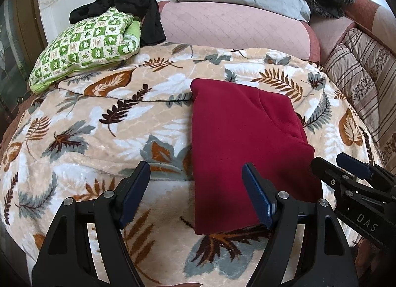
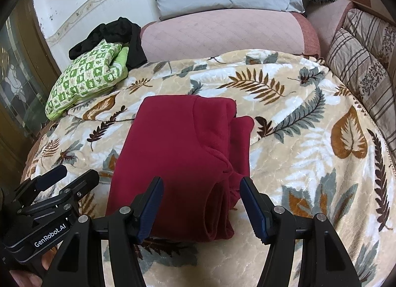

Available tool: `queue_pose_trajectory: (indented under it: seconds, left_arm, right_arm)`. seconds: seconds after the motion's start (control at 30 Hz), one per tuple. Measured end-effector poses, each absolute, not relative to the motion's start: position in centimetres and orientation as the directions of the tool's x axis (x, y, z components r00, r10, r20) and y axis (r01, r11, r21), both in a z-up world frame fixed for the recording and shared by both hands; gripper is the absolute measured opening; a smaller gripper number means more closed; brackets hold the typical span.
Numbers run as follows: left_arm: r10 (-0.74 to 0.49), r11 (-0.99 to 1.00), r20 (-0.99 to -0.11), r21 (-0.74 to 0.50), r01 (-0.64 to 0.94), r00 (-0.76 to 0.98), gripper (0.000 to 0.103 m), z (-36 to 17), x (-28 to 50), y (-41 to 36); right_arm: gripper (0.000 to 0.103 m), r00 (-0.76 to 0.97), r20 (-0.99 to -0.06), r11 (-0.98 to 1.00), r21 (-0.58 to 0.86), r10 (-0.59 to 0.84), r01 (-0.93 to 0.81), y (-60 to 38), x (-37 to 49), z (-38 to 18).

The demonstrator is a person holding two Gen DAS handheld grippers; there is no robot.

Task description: Fold small clothes

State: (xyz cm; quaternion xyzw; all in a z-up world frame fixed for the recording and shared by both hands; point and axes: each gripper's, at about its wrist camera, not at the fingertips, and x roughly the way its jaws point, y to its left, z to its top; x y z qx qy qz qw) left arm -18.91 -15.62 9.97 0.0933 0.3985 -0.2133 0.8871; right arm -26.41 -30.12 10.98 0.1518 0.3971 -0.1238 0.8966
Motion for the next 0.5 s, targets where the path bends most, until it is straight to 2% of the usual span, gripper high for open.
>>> queue_pose_trajectory:
  seconds: [0.37, 0.5]
  left_arm:
    - [-0.321, 0.889, -0.737, -0.019, 0.457, 0.595, 0.076, 9.8, -18.9, -15.6]
    - [-0.323, 0.891, -0.758, -0.041, 0.453, 0.567, 0.076, 8.9, -17.5, -15.0]
  right_arm:
    - [0.062, 0.643, -0.761, 0.925, 0.179, -0.086, 0.336, -30.1, -26.0, 10.2]
    - [0.062, 0.637, -0.766, 0.928, 0.174, -0.083, 0.330, -30.1, -25.8, 9.8]
